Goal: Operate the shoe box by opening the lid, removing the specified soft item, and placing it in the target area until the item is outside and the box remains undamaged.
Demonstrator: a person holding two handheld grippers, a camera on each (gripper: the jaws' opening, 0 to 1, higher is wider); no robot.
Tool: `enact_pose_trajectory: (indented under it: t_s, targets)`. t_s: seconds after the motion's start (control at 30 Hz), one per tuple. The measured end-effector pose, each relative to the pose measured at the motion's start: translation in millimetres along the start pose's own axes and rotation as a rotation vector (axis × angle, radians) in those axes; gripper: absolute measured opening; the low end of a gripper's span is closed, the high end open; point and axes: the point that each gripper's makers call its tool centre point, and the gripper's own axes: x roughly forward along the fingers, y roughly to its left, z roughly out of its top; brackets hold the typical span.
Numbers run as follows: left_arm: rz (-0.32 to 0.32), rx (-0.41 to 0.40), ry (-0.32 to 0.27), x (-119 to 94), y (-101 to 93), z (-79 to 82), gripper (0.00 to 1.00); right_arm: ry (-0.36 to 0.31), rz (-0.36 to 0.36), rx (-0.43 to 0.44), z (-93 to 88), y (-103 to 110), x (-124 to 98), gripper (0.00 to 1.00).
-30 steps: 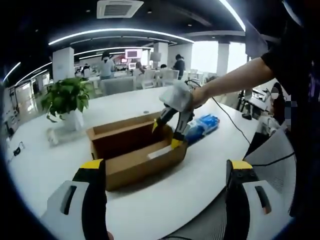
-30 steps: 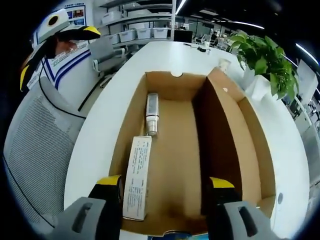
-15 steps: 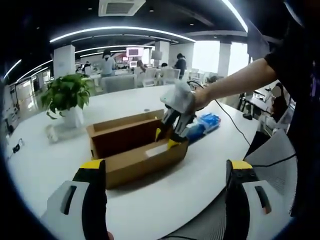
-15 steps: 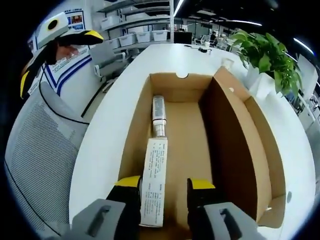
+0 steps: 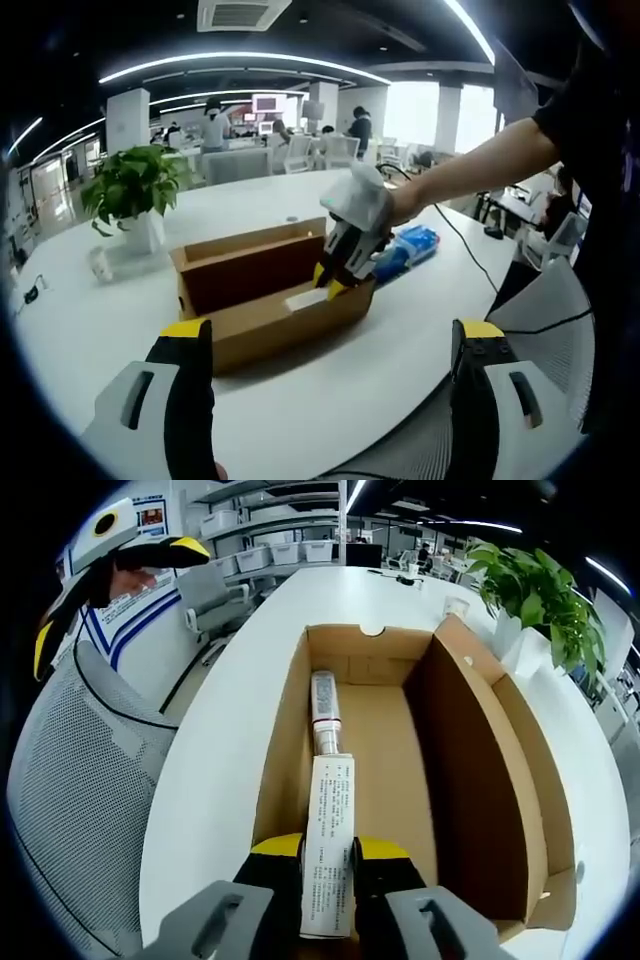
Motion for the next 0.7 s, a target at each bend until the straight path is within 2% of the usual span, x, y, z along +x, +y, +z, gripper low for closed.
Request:
enact_pose_trajectory:
  t_s: [0.7]
  targets:
    - [0.005,-0.014,-0.007,-2,-2.1,-3.1,0.98,-0.025,-0.034,-0.109,18.5,-2,-28,0.13]
